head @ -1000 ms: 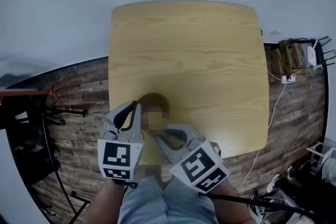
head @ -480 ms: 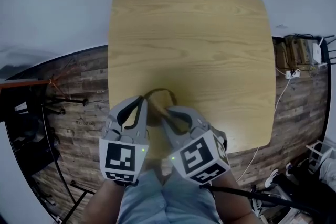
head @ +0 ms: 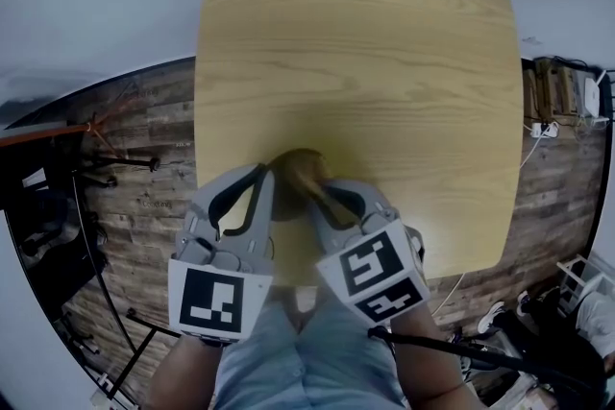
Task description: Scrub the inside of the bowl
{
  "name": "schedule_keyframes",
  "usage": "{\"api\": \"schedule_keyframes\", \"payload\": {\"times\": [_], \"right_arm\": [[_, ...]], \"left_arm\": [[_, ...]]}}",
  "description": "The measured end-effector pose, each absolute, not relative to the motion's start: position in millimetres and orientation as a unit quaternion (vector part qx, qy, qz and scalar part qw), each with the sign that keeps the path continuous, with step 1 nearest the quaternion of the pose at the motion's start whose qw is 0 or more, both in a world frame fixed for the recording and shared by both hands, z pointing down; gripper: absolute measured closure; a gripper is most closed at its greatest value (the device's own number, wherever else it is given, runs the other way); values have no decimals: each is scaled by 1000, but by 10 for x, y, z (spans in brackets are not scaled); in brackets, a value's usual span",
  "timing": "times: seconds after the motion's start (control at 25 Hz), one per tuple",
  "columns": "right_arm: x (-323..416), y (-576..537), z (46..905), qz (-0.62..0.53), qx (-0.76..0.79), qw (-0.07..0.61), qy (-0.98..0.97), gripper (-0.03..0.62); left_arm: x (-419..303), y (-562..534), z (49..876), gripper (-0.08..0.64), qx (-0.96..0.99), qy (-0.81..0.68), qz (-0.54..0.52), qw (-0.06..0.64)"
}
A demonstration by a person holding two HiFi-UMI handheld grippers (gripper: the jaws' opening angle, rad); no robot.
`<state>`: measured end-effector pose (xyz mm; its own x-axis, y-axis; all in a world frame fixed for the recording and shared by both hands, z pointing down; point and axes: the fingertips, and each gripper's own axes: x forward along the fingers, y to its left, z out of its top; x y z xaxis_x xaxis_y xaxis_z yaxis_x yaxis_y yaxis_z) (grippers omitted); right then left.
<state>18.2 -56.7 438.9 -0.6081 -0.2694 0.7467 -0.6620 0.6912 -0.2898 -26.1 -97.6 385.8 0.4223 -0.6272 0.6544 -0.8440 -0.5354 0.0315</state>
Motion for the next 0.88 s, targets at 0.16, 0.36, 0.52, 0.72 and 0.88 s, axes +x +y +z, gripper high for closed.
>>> {"api": "schedule_keyframes", "payload": {"times": [0.16, 0.36, 0.52, 0.72, 0.88], "right_arm": [[112, -495, 4416, 304, 253, 339, -853, 549], [-17, -312, 4365, 320, 222, 324, -862, 549], [-68, -170, 4243, 322, 187, 314, -873, 549], [-55, -77, 3995, 313, 185, 295, -884, 548], [34, -122, 3825, 296, 209, 288, -886, 548]], "left_arm": [[-253, -997, 3867, 532, 824, -445, 302, 176], [-321, -975, 3904, 533, 820, -452, 302, 179], [-347, -1002, 3947, 532, 818, -454, 306, 177], [-414, -981, 3998, 533, 825, -441, 319, 152], [-417, -949, 4004, 533, 822, -443, 323, 151]]}}
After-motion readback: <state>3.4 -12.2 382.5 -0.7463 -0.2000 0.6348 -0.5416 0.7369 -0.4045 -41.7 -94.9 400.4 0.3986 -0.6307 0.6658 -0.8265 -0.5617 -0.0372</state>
